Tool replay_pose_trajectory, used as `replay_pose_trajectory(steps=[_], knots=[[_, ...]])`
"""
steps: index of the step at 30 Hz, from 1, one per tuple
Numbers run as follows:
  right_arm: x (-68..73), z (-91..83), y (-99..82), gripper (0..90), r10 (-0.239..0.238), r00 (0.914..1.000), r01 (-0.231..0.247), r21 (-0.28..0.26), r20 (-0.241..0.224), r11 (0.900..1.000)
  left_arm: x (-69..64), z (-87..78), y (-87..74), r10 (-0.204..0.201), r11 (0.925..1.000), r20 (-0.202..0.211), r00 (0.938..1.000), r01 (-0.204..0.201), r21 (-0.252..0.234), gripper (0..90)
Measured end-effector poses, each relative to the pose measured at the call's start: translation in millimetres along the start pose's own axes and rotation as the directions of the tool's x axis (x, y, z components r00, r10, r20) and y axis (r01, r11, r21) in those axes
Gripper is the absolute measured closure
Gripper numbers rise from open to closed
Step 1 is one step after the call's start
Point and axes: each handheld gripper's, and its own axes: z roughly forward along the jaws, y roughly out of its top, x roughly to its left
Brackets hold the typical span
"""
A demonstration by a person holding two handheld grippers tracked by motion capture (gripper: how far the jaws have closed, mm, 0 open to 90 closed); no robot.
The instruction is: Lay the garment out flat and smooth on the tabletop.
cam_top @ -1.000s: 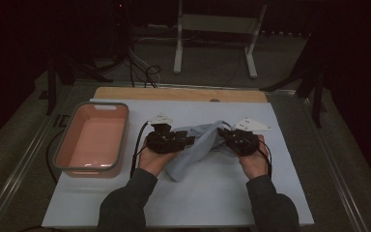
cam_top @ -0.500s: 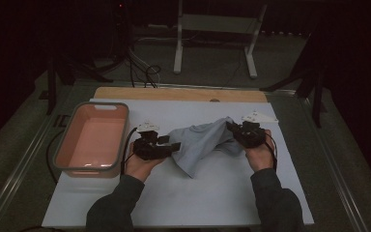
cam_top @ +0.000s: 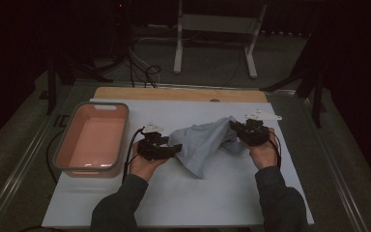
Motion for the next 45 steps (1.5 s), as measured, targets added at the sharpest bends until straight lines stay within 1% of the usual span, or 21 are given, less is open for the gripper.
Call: replay_pose_trajectory(steps=[1,2,5,10,11,16,18,23,24,27,28,30,35,36,38,39,40,41,43,44,45], knots=[[0.0,0.0,0.0,86.7,0.000,1.0000,0.000,0.000,0.000,1.0000,0.0,0.0,0.0,0.000,1.0000,0.000,1.0000,0.000,0.000,34.1],[0.9,0.9,-3.1,86.4,-0.001,1.0000,0.001,0.007,-0.007,1.0000,0.6,6.0,0.8,0.000,1.0000,-0.006,1.0000,0.000,0.007,33.7],[1.5,1.5,-6.5,86.3,-0.005,0.9999,0.005,0.019,-0.011,0.9998,2.3,12.9,1.3,-0.011,0.9998,-0.010,0.9999,0.011,0.016,33.4],[-2.4,0.6,-10.7,86.3,0.000,1.0000,0.000,0.028,0.000,0.9996,4.6,16.8,-3.5,-0.013,0.9992,-0.027,0.9996,0.014,0.037,33.1],[-3.2,0.3,-10.6,86.3,0.000,1.0000,0.000,0.027,-0.001,0.9996,4.7,15.7,-5.7,-0.001,0.9991,-0.031,0.9995,0.002,0.043,33.1],[-5.1,-0.8,-10.3,86.4,0.001,1.0000,-0.001,0.026,0.005,0.9997,4.2,9.8,-14.6,0.014,0.9986,-0.042,0.9990,-0.012,0.052,32.9],[-4.8,-0.2,-10.0,86.5,0.003,0.9999,-0.003,0.026,0.010,0.9997,4.0,7.7,-18.4,0.032,0.9977,-0.056,0.9979,-0.028,0.062,32.7],[-6.2,1.2,-8.8,86.7,0.013,0.9998,-0.013,0.025,0.018,0.9996,2.7,7.6,-27.0,0.053,0.9957,-0.071,0.9960,-0.047,0.079,32.2],[-7.1,1.3,-8.1,86.8,0.019,0.9997,-0.020,0.024,0.017,0.9995,1.8,9.6,-31.5,0.064,0.9933,-0.081,0.9947,-0.056,0.102,32.3],[-7.6,1.2,-7.9,86.8,0.025,0.9994,-0.025,0.023,0.023,0.9994,1.5,11.1,-34.0,0.070,0.9917,-0.087,0.9938,-0.060,0.114,32.3],[-8.5,1.2,-7.8,86.7,0.027,0.9994,-0.028,0.022,0.023,0.9994,1.4,13.0,-36.1,0.088,0.9883,-0.088,0.9922,-0.076,0.132,32.2],[-9.7,1.2,-7.6,86.8,0.034,0.9992,-0.035,0.021,0.021,0.9992,1.0,16.1,-37.3,0.105,0.9849,-0.089,0.9905,-0.092,0.147,32.1],[-9.9,0.7,-7.1,86.7,0.041,0.9990,-0.041,0.018,0.018,0.9990,-3.3,23.6,-40.1,0.117,0.9820,-0.110,0.9870,-0.098,0.161,30.1],[-10.1,0.6,-7.0,86.7,0.042,0.9990,-0.042,0.018,0.016,0.9989,-5.6,26.7,-40.6,0.135,0.9781,-0.127,0.9828,-0.112,0.176,28.4],[-10.2,0.7,-7.0,86.7,0.043,0.9990,-0.044,0.017,0.014,0.9989,-5.6,26.7,-40.6,0.135,0.9781,-0.127,0.9828,-0.112,0.176,27.9],[-10.2,0.9,-6.9,86.6,0.048,0.9988,-0.048,0.017,0.011,0.9987,-9.2,31.4,-38.0,0.152,0.9766,-0.152,0.9767,-0.124,0.176,24.1],[-10.2,0.9,-6.9,86.6,0.048,0.9988,-0.048,0.017,0.011,0.9987,-9.2,31.4,-38.0,0.152,0.9766,-0.152,0.9767,-0.124,0.176,22.1],[-9.7,0.8,-6.7,86.6,0.048,0.9988,-0.048,0.017,0.009,0.9987,-11.8,33.0,-34.7,0.173,0.9740,-0.156,0.9724,-0.145,0.174,21.6],[-9.3,0.8,-6.4,86.2,0.049,0.9988,-0.050,0.018,0.007,0.9986,-14.3,32.4,-30.8,0.173,0.9778,-0.154,0.9729,-0.150,0.146,21.7],[-9.2,0.8,-6.4,85.7,0.049,0.9988,-0.050,0.018,0.007,0.9986,-15.6,31.3,-28.6,0.168,0.9815,-0.156,0.9733,-0.150,0.119,22.5],[-9.1,0.8,-6.5,85.4,0.050,0.9987,-0.050,0.019,0.006,0.9985,-16.1,28.9,-25.9,0.173,0.9818,-0.155,0.9726,-0.158,0.105,24.8]])
